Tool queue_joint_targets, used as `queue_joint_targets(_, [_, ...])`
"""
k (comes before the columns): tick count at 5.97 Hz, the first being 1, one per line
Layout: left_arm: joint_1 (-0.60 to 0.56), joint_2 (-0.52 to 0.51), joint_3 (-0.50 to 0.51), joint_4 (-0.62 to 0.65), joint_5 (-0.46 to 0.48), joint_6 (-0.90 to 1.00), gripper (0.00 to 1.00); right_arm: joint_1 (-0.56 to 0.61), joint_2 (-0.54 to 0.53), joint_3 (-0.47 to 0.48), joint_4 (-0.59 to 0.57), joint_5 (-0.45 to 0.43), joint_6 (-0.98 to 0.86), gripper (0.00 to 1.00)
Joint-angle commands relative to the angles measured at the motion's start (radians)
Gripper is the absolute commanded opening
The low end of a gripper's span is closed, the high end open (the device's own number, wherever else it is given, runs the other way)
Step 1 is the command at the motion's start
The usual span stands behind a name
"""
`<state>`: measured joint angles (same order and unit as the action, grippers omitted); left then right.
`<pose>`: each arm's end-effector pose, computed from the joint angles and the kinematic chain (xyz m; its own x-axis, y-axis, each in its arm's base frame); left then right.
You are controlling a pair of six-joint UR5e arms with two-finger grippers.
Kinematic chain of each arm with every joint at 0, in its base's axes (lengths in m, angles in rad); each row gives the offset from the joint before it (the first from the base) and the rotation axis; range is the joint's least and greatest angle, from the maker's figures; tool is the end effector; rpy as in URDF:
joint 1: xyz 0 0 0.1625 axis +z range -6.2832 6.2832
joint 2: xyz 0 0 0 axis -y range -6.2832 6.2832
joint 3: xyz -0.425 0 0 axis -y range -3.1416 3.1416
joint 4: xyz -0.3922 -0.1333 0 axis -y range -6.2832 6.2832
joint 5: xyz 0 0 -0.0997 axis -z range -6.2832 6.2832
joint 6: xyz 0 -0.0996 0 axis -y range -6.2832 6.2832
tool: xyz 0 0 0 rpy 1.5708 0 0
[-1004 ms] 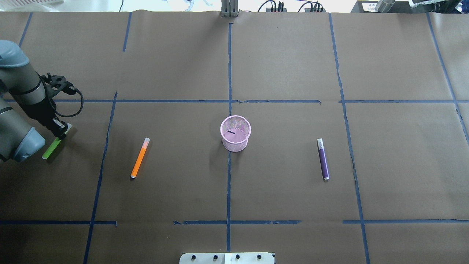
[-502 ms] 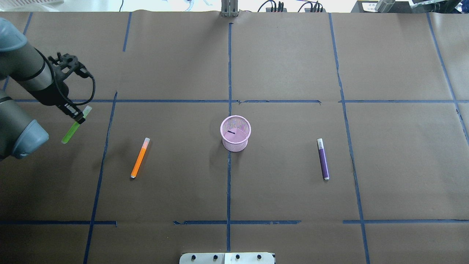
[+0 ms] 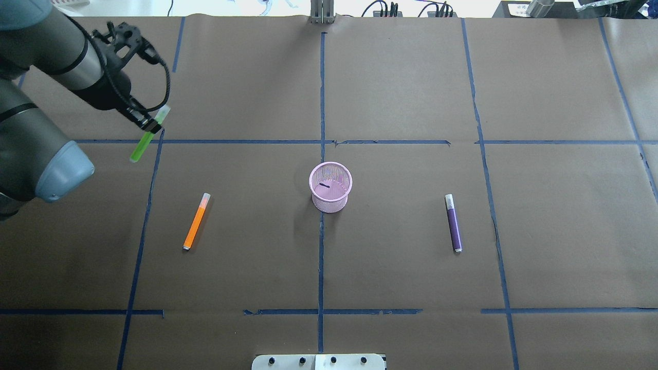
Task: Collect pens into pen holder
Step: 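Lift the green marker and carry it over the pink cup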
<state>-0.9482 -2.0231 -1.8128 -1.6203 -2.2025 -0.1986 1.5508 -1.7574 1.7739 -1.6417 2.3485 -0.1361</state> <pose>0.2981 -0.5430 0.2855 0.4988 0.6618 -0.5596 -0.3374 0.7430 0.5781 0.0552 -0.4102 0.6499 0.7038 -0.1118 0.7015 0.1165 0.9923 0.0412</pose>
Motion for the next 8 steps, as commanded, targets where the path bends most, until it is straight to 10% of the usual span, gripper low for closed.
queue_joint_targets(1, [0.032,-0.048,-0.002,-0.12,0.068,-0.14,0.0,0.0,0.001,0.001,0.0,0.0,0.003,1.0])
queue_joint_targets(8, [0.458,-0.215,0.01,-0.371,0.787,-0.728,0.0,0.0,0.001,-0.002,-0.001,0.002,0.004,1.0])
